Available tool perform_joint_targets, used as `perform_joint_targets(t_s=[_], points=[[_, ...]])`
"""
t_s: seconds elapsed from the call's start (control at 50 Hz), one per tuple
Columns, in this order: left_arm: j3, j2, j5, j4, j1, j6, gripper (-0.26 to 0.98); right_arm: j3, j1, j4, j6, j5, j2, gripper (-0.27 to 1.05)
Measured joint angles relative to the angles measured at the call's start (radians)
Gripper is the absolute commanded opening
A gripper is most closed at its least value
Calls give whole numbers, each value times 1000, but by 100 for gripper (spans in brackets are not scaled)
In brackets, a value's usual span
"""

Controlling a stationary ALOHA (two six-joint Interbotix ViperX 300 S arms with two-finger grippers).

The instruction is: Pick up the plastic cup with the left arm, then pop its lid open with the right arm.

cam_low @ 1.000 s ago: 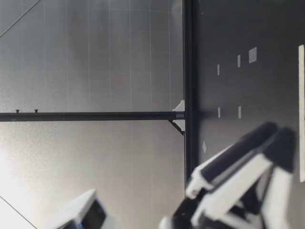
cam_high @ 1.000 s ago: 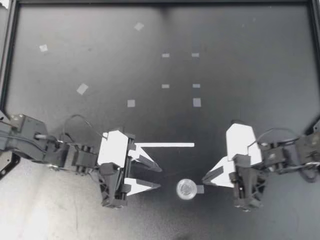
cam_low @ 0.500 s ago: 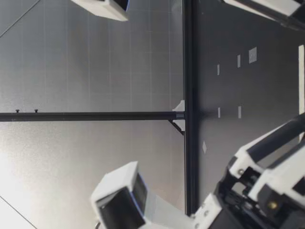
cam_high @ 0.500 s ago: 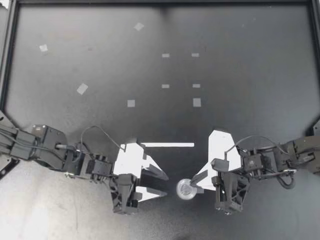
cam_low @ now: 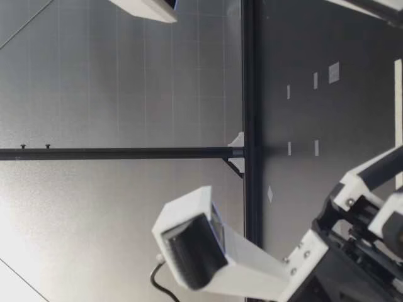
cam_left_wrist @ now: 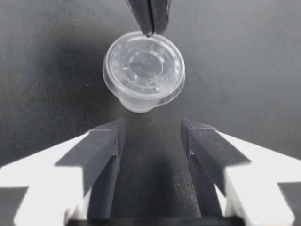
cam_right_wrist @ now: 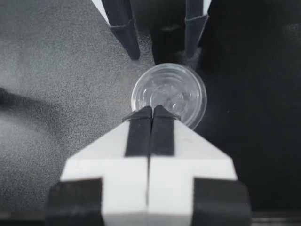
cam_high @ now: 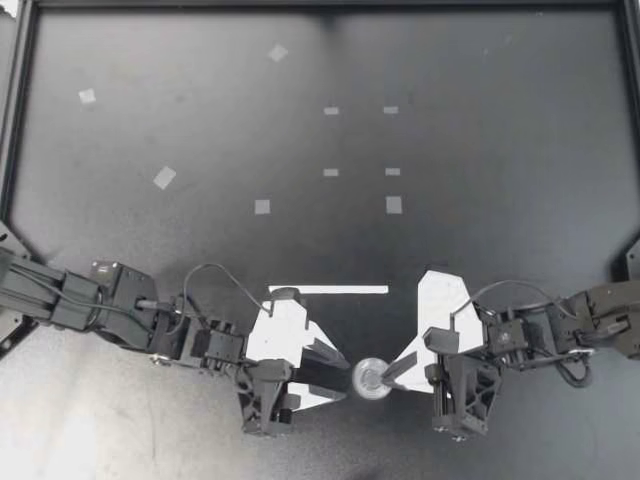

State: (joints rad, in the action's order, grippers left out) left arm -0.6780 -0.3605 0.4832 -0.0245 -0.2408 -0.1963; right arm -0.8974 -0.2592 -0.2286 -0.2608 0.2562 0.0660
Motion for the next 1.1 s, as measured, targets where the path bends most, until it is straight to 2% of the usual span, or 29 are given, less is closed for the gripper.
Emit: perform_joint_targets(t_s=[0.28, 0.76, 1.1], points=[[17, -18, 0, 0, 0, 0, 57, 0, -11, 0, -18, 0, 18, -9], [32, -26, -6, -2, 0, -3, 57, 3, -12, -2, -29, 5, 60, -9], [98, -37, -130, -2, 0, -3, 57, 6, -12, -2, -29, 25, 72, -9]])
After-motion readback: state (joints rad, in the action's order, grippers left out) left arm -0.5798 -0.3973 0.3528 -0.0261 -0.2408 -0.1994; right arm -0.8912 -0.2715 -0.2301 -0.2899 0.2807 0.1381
